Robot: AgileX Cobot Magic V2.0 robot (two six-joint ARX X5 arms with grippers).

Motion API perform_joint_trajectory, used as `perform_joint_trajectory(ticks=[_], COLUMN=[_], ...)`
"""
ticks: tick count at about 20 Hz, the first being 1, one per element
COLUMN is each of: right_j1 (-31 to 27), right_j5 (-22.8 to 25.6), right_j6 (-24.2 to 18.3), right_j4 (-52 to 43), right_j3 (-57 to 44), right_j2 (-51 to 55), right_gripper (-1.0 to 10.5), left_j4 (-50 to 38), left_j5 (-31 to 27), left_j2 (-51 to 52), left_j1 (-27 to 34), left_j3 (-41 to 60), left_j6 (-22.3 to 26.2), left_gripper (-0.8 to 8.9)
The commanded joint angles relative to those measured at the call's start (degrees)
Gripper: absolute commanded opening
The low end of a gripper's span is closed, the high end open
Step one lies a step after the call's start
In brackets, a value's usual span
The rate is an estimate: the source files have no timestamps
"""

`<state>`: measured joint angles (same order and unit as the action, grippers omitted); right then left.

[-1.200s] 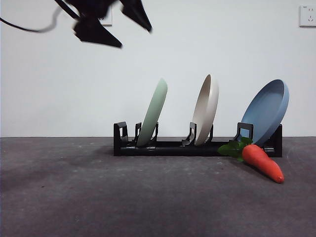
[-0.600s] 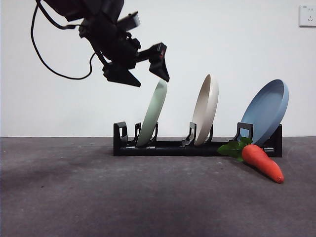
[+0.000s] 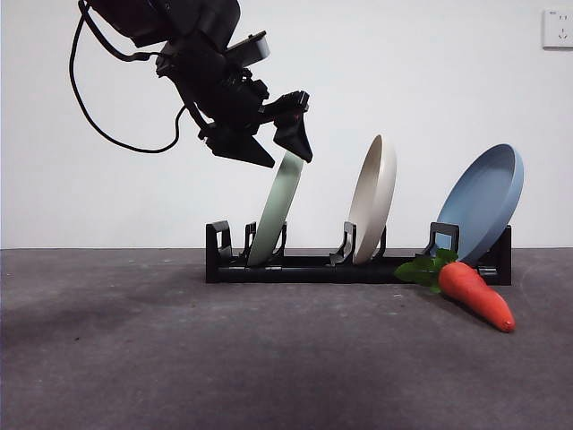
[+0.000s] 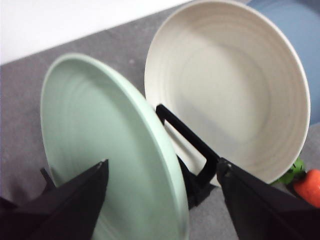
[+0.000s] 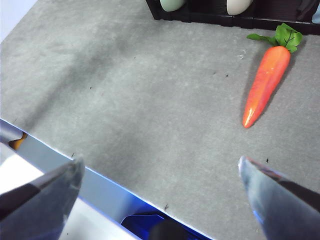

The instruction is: Take the green plate from the plate rack,put the plate on the table,take the carrot from the table,put the carrot in the plate

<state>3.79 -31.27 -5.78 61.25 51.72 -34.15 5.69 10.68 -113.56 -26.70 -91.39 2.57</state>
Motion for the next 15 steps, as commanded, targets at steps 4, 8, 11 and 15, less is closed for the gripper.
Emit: perform_joint_trajectory(ticks=[4,8,11,15], right_j1=[0.13,0.13,0.13,0.13], right_j5=[0.09,0.09,0.09,0.09], right_j6=[0.42,0.39,0.39,0.37], right_j4=[-0.24,-0.24,-0.24,-0.24], right_j3=[0.04,0.04,0.04,0.04], right_j2=[0.02,0.02,0.02,0.02], right_gripper=[6.3,6.3,6.3,6.3], left_j4=[1.51,2.16,2.49,2.36], left_j5=[3.78,4.7,4.7,4.76], left_j2=[-0.81,-0.81,-0.81,-0.81], left_j1=[-0.28,-0.39,-0.31,-0.33], left_j3=[0.04,0.04,0.04,0.04], left_j6=[0.46,0.44,0.39,0.39], left_gripper=[1.39,0.4,-0.08,-0.08])
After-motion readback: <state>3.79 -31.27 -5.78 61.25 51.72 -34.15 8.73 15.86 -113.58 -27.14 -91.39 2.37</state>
